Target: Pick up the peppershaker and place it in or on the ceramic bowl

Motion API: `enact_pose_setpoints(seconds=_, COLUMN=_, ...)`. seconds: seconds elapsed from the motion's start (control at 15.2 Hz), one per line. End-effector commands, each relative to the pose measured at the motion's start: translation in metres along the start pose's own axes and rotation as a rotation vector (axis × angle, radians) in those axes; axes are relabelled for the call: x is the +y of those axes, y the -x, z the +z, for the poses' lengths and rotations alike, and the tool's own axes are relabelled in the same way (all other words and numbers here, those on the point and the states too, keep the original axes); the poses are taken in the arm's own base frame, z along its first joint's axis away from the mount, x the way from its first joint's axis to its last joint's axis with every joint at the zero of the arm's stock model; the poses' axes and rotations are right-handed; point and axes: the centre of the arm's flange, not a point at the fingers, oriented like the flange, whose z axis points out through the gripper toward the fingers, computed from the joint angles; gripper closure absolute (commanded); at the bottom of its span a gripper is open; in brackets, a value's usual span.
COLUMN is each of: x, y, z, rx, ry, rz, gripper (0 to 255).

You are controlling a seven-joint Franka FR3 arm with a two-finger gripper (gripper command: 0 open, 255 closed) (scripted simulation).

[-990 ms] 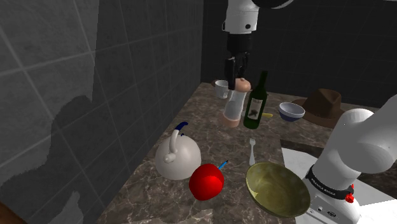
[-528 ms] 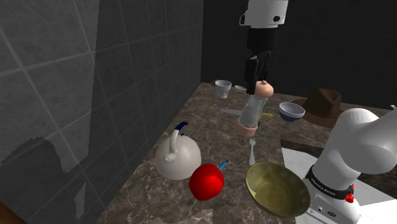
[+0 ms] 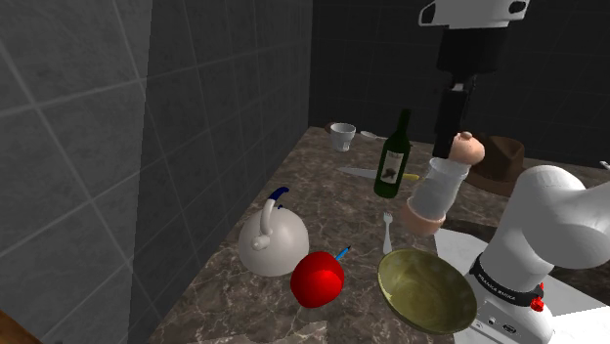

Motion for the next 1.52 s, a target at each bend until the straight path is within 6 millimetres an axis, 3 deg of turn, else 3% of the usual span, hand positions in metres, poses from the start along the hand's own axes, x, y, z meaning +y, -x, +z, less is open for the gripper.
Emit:
enact_pose_setpoints(seconds=0.0, x=-0.013, y=0.025, z=-0.001, rx=0.000, ry=0.000, rz=0.001, gripper=255)
enact_pose_setpoints(seconds=0.07, x=-0.021, y=0.041, z=-0.004, rx=0.000, ry=0.000, rz=0.001, gripper=255)
enact_pose_setpoints(seconds=1.45, x=-0.021, y=0.032, z=0.107, rx=0.000, ry=0.000, rz=0.001, gripper=255)
